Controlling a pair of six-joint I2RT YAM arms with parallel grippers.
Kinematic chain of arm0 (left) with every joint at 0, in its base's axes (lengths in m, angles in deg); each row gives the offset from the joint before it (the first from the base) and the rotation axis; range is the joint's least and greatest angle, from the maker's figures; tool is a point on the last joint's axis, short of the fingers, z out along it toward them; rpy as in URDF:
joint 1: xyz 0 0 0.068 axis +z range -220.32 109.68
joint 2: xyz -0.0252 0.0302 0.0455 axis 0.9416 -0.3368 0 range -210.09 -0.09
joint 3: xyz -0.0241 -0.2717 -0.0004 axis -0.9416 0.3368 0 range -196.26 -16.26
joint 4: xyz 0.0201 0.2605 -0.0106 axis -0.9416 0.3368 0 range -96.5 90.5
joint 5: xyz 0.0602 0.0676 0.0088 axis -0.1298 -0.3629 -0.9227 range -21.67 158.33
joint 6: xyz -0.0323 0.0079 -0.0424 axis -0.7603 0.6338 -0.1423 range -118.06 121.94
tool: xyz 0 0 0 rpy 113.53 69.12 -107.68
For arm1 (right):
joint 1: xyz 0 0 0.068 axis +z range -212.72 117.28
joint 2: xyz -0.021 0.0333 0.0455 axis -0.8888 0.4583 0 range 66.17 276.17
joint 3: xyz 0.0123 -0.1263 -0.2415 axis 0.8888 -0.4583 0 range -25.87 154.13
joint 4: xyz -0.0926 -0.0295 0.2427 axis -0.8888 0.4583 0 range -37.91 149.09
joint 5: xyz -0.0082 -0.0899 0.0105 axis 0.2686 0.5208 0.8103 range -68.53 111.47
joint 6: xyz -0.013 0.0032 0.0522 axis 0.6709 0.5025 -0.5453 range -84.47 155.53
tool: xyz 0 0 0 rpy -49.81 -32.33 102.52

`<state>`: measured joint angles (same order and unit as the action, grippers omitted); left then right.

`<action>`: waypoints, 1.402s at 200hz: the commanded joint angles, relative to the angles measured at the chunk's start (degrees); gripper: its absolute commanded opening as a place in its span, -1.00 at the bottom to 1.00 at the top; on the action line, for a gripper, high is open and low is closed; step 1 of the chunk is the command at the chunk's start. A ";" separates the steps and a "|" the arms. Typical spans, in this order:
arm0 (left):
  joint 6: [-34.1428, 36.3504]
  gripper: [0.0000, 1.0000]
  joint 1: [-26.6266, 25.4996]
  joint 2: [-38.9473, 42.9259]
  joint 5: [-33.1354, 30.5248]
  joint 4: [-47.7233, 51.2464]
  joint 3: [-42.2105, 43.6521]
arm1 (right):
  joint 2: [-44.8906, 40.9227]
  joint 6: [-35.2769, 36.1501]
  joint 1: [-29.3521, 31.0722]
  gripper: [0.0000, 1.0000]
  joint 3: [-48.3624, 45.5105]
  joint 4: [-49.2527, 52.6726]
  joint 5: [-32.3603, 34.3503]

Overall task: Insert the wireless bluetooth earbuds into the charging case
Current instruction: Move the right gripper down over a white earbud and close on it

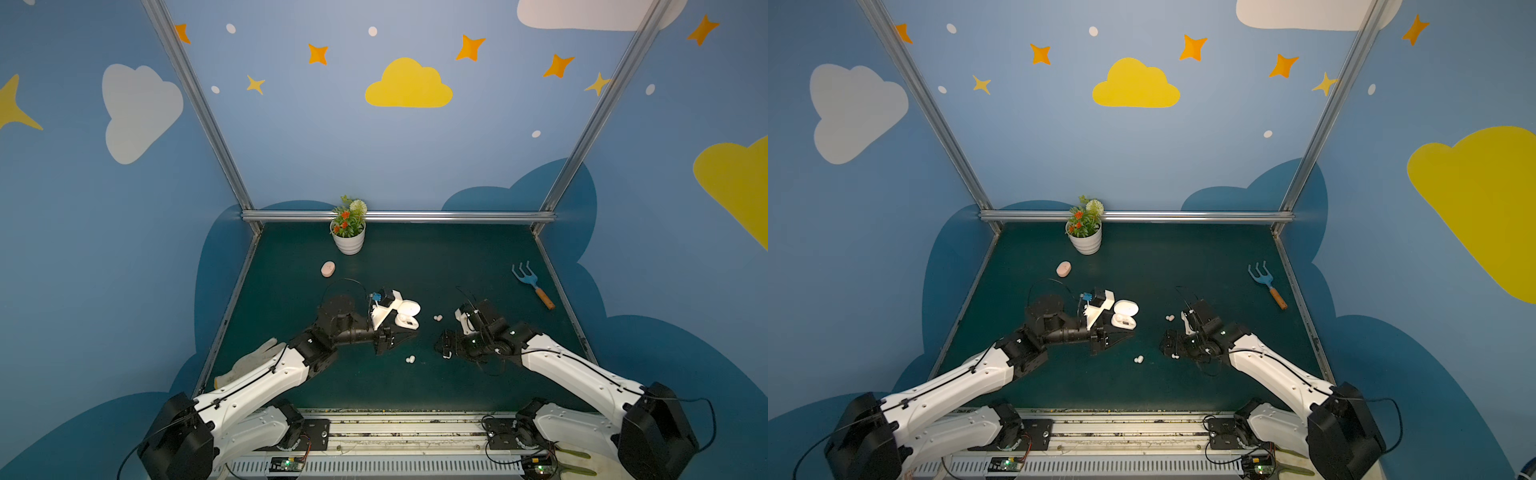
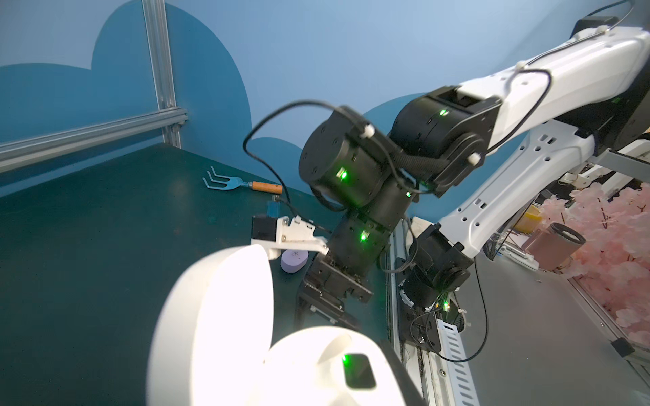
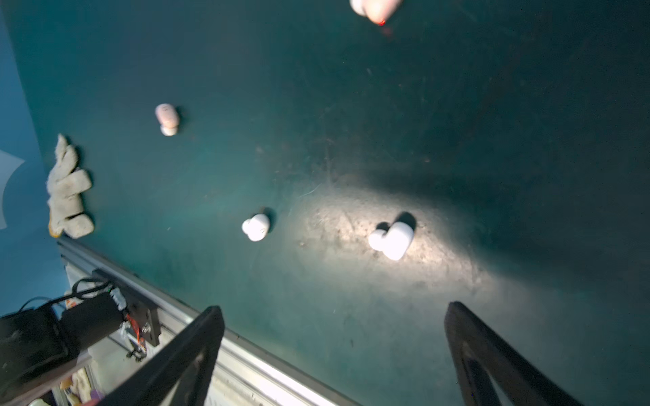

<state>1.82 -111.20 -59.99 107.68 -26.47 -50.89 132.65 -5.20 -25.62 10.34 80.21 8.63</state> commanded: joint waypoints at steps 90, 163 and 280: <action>0.16 -0.69 0.12 1.87 -1.27 -0.86 0.52 | 8.24 -5.06 -0.45 0.90 -2.34 -11.40 -1.06; 0.36 -0.70 0.16 2.51 -2.17 -0.42 0.84 | 11.83 -5.93 -0.19 0.89 -0.69 -13.68 -3.64; 0.21 -0.70 0.12 2.79 -2.40 -0.42 0.89 | 11.63 -6.83 1.91 0.88 4.60 -12.14 -5.96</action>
<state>1.91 -111.20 -58.37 105.24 -26.40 -50.39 143.62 -11.86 -24.33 12.76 67.31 3.73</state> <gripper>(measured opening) 0.392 0.941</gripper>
